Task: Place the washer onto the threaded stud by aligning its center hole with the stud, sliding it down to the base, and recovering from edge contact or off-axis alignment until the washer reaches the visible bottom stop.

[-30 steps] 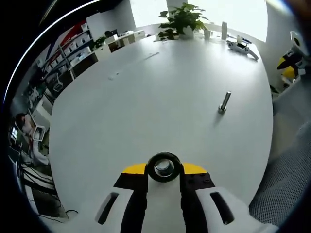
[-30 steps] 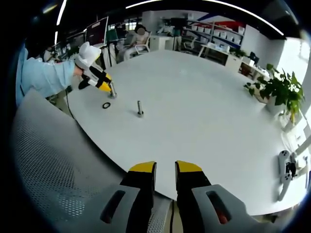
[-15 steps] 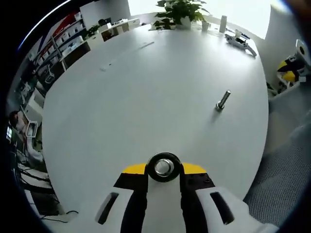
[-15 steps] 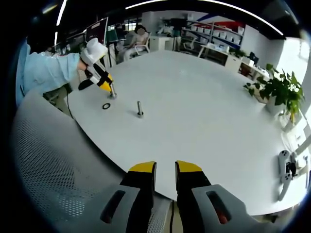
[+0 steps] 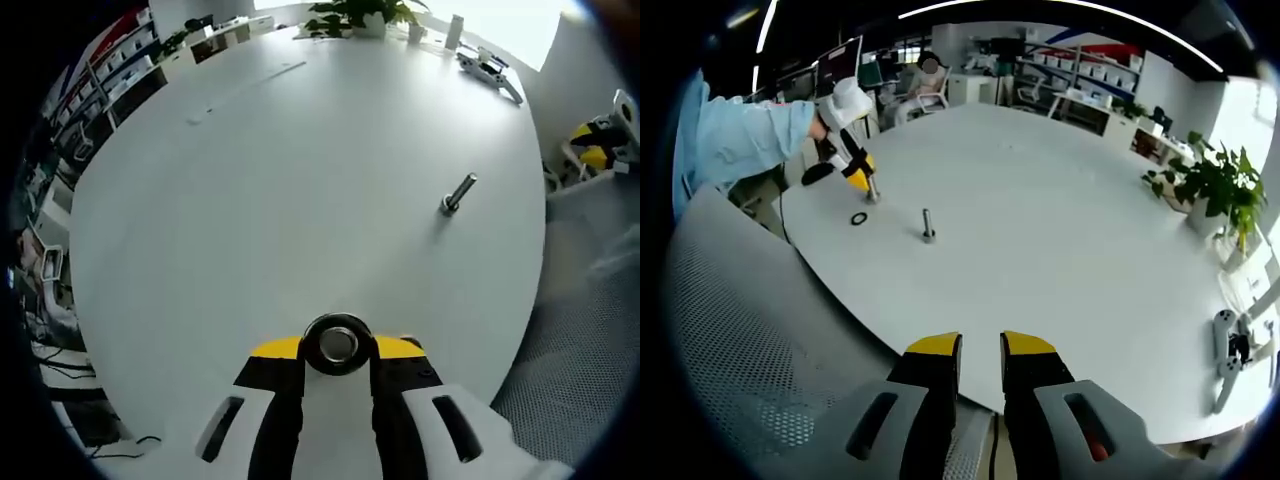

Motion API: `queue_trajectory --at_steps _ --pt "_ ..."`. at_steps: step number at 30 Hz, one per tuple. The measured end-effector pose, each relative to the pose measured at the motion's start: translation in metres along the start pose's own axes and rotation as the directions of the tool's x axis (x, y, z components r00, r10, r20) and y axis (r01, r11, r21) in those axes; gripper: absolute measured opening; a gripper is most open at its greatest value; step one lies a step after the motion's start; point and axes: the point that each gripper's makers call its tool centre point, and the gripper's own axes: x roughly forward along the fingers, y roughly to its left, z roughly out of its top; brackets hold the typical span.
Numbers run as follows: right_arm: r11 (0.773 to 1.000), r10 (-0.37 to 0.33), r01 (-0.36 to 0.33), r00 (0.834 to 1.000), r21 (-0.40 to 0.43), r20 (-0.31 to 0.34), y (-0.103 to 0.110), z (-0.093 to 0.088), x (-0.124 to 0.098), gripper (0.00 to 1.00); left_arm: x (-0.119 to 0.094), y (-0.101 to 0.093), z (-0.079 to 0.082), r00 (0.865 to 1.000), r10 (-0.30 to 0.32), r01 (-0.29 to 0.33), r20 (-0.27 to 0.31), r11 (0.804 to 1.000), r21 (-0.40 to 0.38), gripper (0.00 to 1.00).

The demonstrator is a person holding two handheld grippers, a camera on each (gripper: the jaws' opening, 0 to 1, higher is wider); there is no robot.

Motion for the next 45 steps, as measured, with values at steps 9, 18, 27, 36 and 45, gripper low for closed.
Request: queue_trajectory --at_steps 9,18,27,36,45 --pt "1.0 -0.002 0.002 1.0 0.003 -0.001 -0.001 0.0 0.0 0.18 0.009 -0.004 -0.006 0.998 -0.032 0.034 -0.05 0.999 0.043 0.24" --pt "1.0 -0.002 0.002 1.0 0.003 -0.002 -0.001 0.0 0.0 0.18 0.005 -0.001 -0.009 0.998 -0.02 0.024 -0.052 0.997 0.08 0.22" --pt "1.0 -0.002 0.002 1.0 0.001 0.002 0.0 0.0 0.0 0.18 0.0 -0.008 -0.024 0.999 -0.016 0.018 -0.044 0.998 0.053 0.21" --pt "1.0 0.001 -0.001 1.0 -0.003 0.002 0.0 0.0 0.0 0.18 0.002 -0.023 -0.038 0.999 -0.031 0.032 -0.037 0.999 0.02 0.21" --pt "1.0 0.003 -0.003 1.0 -0.005 0.001 0.001 0.0 0.0 0.18 0.008 -0.04 -0.04 0.999 -0.042 0.043 -0.014 0.998 0.042 0.25"
